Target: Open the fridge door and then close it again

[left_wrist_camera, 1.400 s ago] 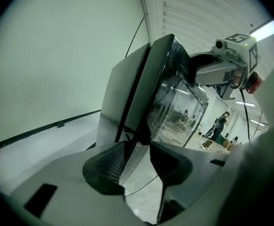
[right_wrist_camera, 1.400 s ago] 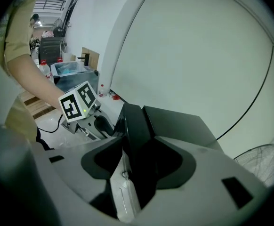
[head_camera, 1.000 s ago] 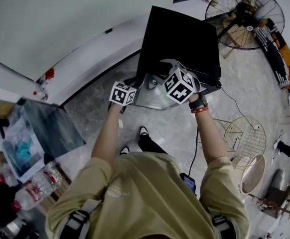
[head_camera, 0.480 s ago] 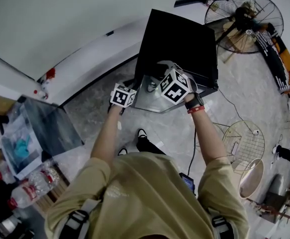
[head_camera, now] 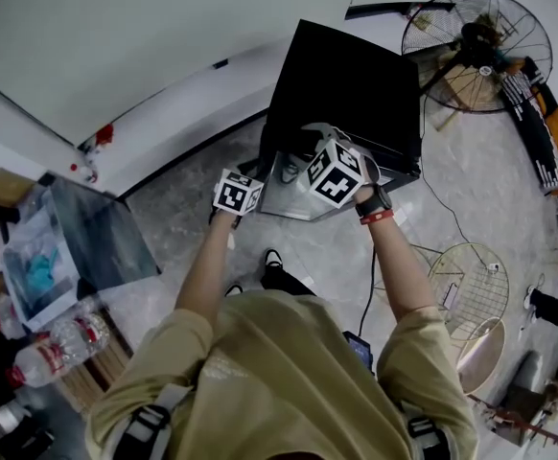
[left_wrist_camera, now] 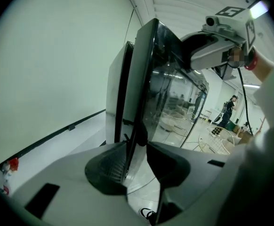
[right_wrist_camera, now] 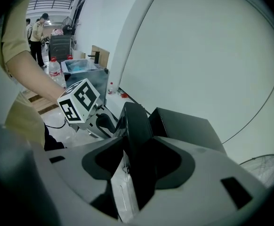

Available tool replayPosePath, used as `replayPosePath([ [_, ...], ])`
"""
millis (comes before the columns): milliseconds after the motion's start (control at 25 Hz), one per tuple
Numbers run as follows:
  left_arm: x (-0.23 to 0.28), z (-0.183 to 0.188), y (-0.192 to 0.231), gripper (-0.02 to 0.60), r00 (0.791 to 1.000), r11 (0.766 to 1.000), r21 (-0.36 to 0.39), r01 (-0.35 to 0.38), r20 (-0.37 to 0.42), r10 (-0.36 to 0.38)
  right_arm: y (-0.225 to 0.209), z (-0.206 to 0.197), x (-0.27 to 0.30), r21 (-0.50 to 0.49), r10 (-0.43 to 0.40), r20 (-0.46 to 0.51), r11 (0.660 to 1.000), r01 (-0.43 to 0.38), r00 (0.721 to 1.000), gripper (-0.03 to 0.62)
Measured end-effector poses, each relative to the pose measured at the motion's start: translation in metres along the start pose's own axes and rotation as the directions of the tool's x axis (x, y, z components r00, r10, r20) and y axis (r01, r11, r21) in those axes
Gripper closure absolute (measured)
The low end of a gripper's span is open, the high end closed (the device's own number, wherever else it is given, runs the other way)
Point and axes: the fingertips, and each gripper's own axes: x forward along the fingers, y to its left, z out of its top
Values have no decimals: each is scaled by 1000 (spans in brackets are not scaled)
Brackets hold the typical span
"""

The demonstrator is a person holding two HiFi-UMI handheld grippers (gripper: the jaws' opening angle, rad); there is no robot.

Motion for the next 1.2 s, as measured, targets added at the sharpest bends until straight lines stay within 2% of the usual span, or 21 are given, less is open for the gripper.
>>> replayPosePath([
  [200,2,2,-2,443,998,998,-39,-42,40,43,0,-1,-3,-24,6,41,1000,-5,999,382],
  [800,-9,-7,-14,442,990,987,-94,-130,35,134,16,-3,-11,-103,61,99,993,-50,993,382],
  [1200,-25,-26,-28,442,980,970,-148,-192,29,198,36,-3,-24,-157,84,127,986,-63,988,382],
])
